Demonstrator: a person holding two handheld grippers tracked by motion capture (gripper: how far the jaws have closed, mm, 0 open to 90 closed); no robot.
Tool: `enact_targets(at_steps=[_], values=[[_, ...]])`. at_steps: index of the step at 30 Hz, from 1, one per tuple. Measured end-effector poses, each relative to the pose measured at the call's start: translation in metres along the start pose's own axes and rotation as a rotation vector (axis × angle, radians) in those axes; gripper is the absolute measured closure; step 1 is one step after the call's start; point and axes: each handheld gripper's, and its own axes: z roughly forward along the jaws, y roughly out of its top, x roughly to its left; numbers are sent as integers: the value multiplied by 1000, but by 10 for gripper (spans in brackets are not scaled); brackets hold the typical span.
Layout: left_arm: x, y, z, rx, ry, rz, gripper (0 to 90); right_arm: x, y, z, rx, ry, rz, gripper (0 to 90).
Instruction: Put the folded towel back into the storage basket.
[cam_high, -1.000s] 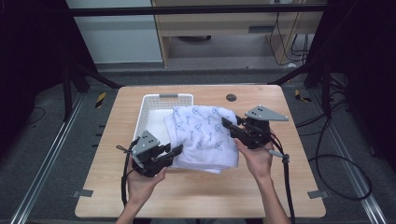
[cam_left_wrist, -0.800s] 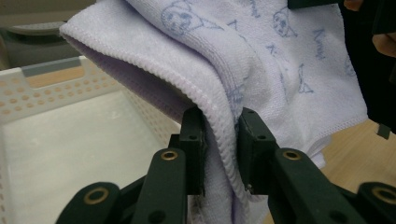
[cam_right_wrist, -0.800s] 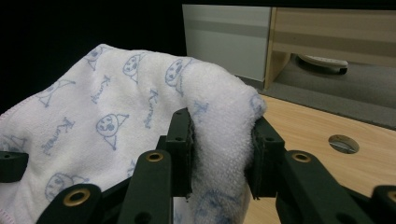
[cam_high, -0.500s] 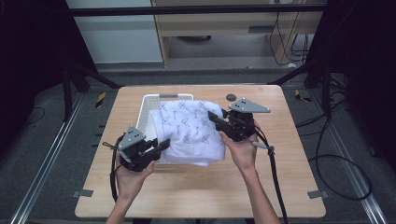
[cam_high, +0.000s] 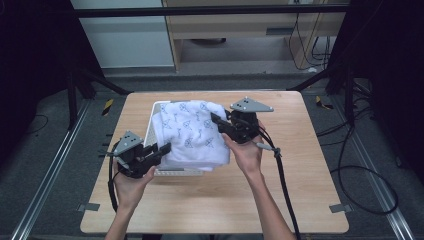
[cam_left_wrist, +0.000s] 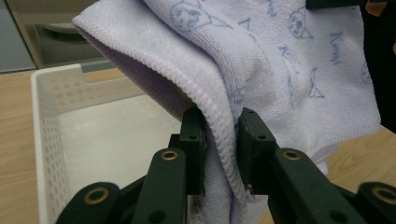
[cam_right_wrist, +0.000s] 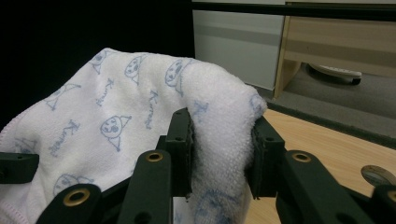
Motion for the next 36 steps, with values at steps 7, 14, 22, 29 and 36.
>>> enact_targets(at_steps=[7, 14, 22, 29, 36], values=[[11, 1, -3, -8, 25, -16, 728, 7, 6, 16, 0, 10, -8, 664], [25, 0, -4, -10, 47, -32, 728, 11, 9, 30, 3, 18, -10, 663], [38, 0, -4, -8, 67, -53, 729, 16, 12, 47, 8, 26, -13, 663], [49, -2, 0, 9, 94, -59, 729, 17, 9, 63, 19, 27, -6, 663], [61, -7, 7, 28, 113, -81, 729, 17, 4, 83, 32, 31, -5, 663]])
